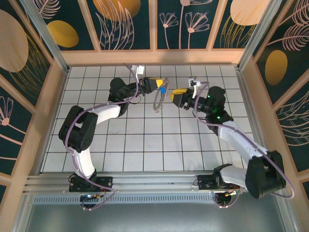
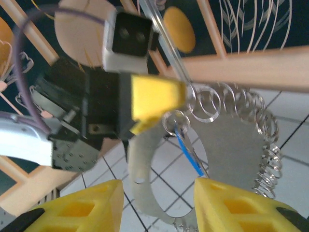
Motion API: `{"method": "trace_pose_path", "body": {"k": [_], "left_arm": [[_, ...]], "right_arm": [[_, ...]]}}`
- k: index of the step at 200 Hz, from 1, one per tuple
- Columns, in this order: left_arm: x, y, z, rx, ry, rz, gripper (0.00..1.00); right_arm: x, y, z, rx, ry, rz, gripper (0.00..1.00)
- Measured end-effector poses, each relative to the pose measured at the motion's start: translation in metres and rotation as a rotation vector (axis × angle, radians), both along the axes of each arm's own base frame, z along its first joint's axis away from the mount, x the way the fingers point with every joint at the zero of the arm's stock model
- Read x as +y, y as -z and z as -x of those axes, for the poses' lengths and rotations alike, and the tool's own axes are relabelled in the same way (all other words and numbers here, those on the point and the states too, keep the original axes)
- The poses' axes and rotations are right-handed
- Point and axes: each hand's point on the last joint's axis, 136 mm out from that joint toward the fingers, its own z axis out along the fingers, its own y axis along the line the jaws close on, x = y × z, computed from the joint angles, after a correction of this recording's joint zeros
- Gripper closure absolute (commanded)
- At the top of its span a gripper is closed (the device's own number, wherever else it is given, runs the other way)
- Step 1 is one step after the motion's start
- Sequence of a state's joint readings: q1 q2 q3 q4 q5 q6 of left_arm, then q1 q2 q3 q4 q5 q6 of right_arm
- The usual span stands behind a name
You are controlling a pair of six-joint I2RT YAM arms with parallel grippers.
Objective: Put the keys on the keyring
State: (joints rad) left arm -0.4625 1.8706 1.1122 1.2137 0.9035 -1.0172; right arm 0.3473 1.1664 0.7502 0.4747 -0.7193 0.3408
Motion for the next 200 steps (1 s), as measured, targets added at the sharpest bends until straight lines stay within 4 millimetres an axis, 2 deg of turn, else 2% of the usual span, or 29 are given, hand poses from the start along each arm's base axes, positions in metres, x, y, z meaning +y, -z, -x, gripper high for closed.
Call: {"method": "trace_pose_path", "body": {"k": [17,38,73,98,116,171,200], "left_arm": [[0.001,-0.003,0.001,-0.007,0.002,0.010,1.00],[0.001,-0.005,0.002,-0.008,0.005,0.018,1.00],[0.002,-0.007,0.000,0.004,-0.010,0.034,1.00],[0.003,-0.005,-0.001,0.022,-0.017,0.038,1.00],[0.003,-0.005,-0.002,0.029,-0.023,0.043,1.00],[0.003,-0.006,-0.002,0.034,-0.026,0.050,1.00],[0.003,-0.006,-0.001,0.036,-0.023,0.052,1.00]], "right_arm": [[-0.006,-0.018,0.001,-0.034,0.040,-0.037,0.57],[-0.009,-0.024,-0.010,-0.010,0.078,-0.080,0.58],[0.000,-0.019,-0.041,0.101,0.082,-0.175,0.58],[0.005,-0.007,-0.053,0.178,0.077,-0.225,0.59],[0.009,-0.008,-0.053,0.194,0.065,-0.248,0.60],[0.021,-0.027,-0.045,0.166,0.022,-0.291,0.61],[0.023,-0.026,-0.049,0.172,0.022,-0.296,0.64]]}}
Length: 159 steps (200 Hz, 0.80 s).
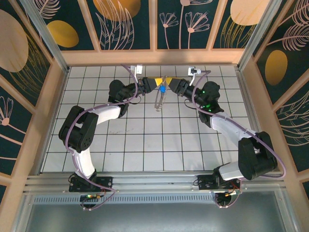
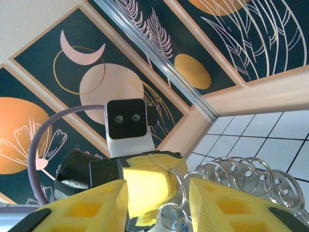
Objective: Put the keys on the keyring
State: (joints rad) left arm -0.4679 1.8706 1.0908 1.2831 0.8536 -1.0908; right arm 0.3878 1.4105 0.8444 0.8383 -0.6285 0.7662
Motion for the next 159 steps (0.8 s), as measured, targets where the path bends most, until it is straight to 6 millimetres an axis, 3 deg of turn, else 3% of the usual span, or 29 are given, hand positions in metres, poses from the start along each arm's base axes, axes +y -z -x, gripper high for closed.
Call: {"method": "trace_pose_path", "body": {"k": [134,159], "left_arm": [[-0.002,-0.002,0.003,0.002,0.010,0.008,1.00],[-0.001,-0.003,0.003,-0.002,0.010,0.010,1.00]], "right_arm": [[0.013,0.009,-0.005,0.025,-0.031,-0.006,0.79],[0.014,0.010,-0.005,0.033,-0.040,-0.013,0.90]]}}
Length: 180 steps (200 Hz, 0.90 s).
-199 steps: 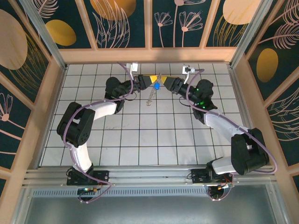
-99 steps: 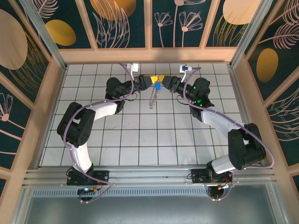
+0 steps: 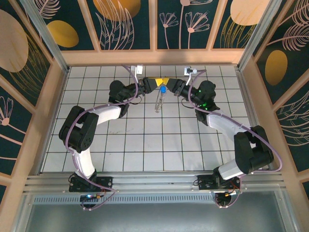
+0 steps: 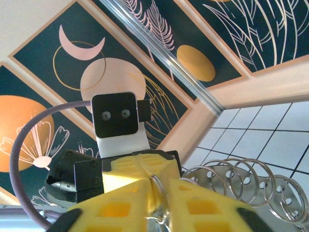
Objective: Put the keys on the keyring
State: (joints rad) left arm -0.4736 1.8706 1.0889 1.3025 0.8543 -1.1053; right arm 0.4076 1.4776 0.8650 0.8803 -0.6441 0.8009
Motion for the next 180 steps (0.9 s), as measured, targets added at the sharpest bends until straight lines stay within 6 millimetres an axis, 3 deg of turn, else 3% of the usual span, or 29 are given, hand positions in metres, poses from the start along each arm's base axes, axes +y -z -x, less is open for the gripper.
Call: {"method": "trace_pose_path", "body": {"k": [19,62,83,98,153,180], "left_arm": [[0.001,-0.001,-0.001,0.001,-0.003,0.004,1.00],[0.001,-0.001,-0.001,0.004,-0.005,0.006,1.00],[0.001,0.000,-0.002,0.000,-0.010,0.002,0.72],[0.001,0.003,-0.005,-0.005,-0.033,-0.020,0.63],[0.027,-0.014,-0.018,-0.085,-0.160,-0.105,0.53],[0.030,-0.010,-0.029,-0.099,-0.188,-0.176,0.52]], "right_arm": [[0.000,-0.001,0.000,-0.006,-0.003,-0.003,1.00],[0.000,-0.002,0.001,-0.012,-0.007,-0.002,1.00],[0.000,-0.001,0.000,-0.014,-0.017,0.002,1.00],[-0.002,0.001,-0.004,-0.009,-0.024,0.020,1.00],[-0.023,0.001,-0.026,-0.020,-0.040,0.136,1.00],[-0.024,-0.001,-0.033,-0.052,-0.090,0.209,1.00]]}}
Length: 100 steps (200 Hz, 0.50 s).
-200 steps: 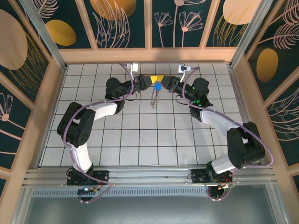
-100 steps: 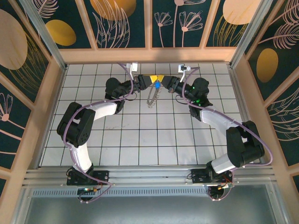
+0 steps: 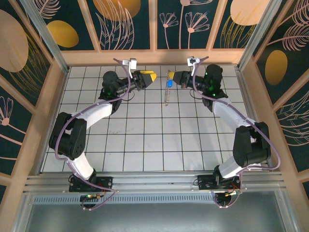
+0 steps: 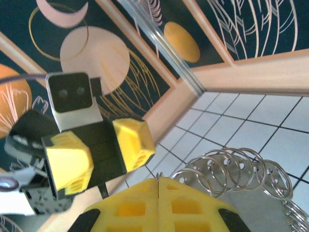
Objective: Put the keys on the keyring
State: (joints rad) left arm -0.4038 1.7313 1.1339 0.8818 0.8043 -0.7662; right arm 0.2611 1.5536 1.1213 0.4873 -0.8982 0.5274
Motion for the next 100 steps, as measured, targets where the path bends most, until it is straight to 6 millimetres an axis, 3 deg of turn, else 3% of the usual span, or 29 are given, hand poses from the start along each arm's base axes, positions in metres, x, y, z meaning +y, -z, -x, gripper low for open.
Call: {"method": "trace_pose_path", "body": {"k": [58,100], "left_arm": [[-0.011,0.005,0.001,-0.022,0.080,-0.098,0.50],[-0.018,0.026,0.002,0.024,0.147,-0.123,0.52]], "right_arm": [[0.006,0.028,-0.002,0.008,-0.131,0.134,1.00],[0.011,0.040,0.005,0.053,-0.207,0.115,1.00]]}}
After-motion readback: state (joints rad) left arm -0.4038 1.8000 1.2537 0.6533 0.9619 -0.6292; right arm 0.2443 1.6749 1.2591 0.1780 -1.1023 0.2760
